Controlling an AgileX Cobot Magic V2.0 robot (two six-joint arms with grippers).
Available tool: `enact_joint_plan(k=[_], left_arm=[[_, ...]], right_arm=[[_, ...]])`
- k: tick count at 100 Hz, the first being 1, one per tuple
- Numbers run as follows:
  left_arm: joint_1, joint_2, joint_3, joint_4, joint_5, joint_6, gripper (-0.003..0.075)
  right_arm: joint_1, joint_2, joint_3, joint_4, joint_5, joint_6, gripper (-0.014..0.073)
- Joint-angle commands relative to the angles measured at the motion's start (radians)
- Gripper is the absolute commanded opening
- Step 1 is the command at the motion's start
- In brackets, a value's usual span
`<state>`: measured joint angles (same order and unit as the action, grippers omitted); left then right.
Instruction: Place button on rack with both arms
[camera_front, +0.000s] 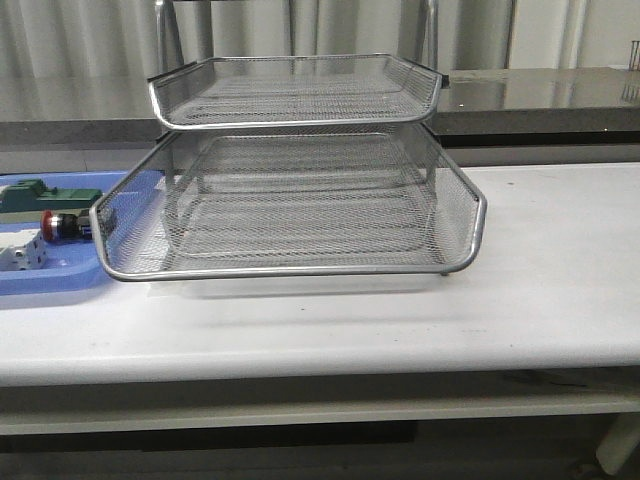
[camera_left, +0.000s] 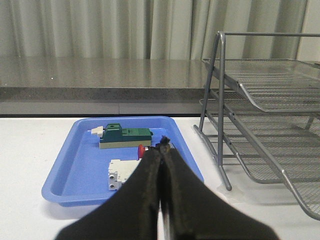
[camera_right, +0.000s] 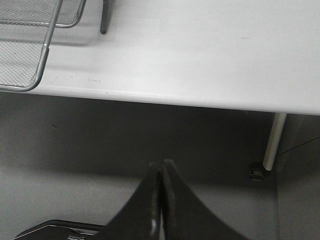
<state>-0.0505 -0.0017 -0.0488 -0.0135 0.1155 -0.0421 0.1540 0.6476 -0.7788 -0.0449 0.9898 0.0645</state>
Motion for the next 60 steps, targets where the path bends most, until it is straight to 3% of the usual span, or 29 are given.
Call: enact_joint_plan(k=[1, 32, 60], left_arm=[[-0.008, 0.049, -0.113, -0.015, -0.016, -0.005, -0.002], [-0.008, 0.498, -0.51, -0.007, 0.238, -0.006, -0.002], [-0.008, 0.897, -0.848, 0.122, 0.506, -0.006, -0.002]], right_arm=[[0.001, -0.002, -0.036, -0.014, -0.062, 0.001, -0.0067], [0.001, -0.002, -0.036, -0.014, -0.061, 0.001, -0.0067], [0.001, -0.002, -0.036, -0.014, -0.061, 0.001, -0.0067]])
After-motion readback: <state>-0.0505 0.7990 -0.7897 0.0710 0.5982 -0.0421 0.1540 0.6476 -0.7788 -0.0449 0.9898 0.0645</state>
